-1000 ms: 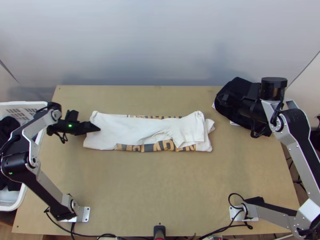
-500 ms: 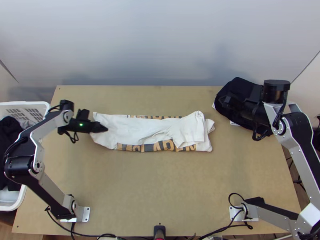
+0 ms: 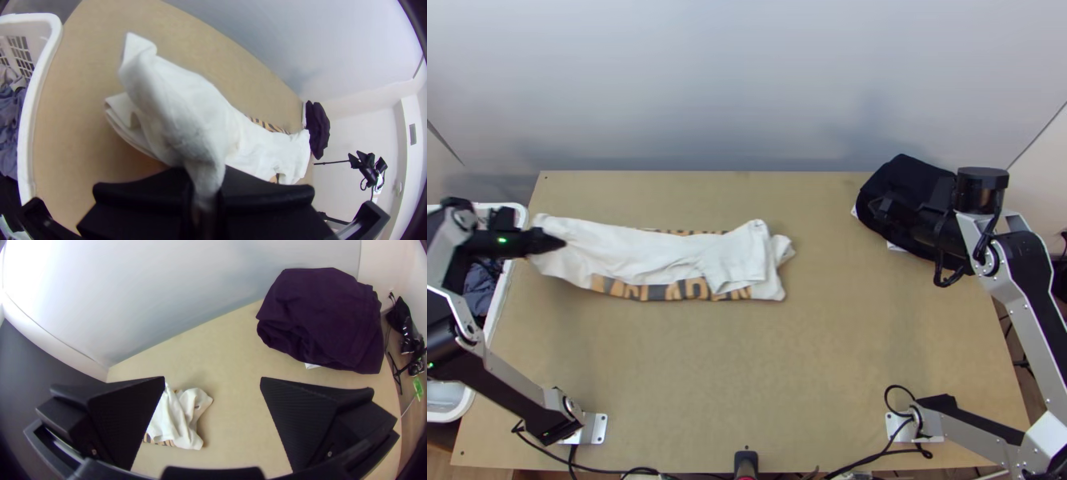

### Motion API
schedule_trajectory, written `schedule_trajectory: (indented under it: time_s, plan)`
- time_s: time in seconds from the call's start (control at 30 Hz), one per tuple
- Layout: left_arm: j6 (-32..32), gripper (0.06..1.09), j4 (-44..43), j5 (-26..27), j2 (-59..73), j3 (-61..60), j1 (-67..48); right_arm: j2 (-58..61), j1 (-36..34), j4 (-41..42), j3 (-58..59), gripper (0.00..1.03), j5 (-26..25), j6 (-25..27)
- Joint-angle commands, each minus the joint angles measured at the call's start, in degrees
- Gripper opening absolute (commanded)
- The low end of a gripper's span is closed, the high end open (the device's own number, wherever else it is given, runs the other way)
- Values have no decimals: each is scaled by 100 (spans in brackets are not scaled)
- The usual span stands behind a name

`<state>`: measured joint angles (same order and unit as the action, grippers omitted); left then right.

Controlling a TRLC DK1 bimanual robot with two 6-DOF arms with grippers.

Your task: Fold the t-shirt

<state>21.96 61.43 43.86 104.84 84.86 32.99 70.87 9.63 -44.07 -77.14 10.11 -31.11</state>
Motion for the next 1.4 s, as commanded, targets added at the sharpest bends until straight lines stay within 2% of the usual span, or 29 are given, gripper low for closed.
schedule_trajectory:
  time_s: [0.0,0.17,0.27,0.4,0.77,1.1,1.13,1.17,1.23,1.3,1.37]
  plan:
    - [-315,9,976,-105,-1000,453,-575,-3,66,66,103,99,35,-62]
    - [-1413,9,985,-149,-1677,646,-2640,6,74,83,103,99,26,-70]
    - [-2090,9,792,-290,-1501,953,-3756,-12,30,83,68,99,26,-62]
    - [-2653,9,475,-589,-948,1402,-4820,-100,-101,83,59,99,35,-35]
    - [-3523,9,-237,-1002,1048,2597,-5883,-469,-409,-22,191,99,176,-62]
    - [-3795,9,-245,-1107,2366,3740,-6789,-856,-409,-66,569,99,184,-132]
    - [-3804,15,-219,-1098,2480,3880,-6868,-864,-409,-84,578,99,184,-149]
    - [-3795,36,-201,-1098,2559,4012,-6938,-873,-409,-93,595,99,184,-176]
    - [-3672,103,-219,-1098,2621,4276,-7061,-891,-400,-93,639,99,193,-211]
    - [-3602,105,-483,-1107,2550,4487,-7140,-900,-339,-93,718,99,193,-290]
    - [-3813,105,-949,-1098,2322,4575,-7123,-891,-128,-66,868,99,193,-439]
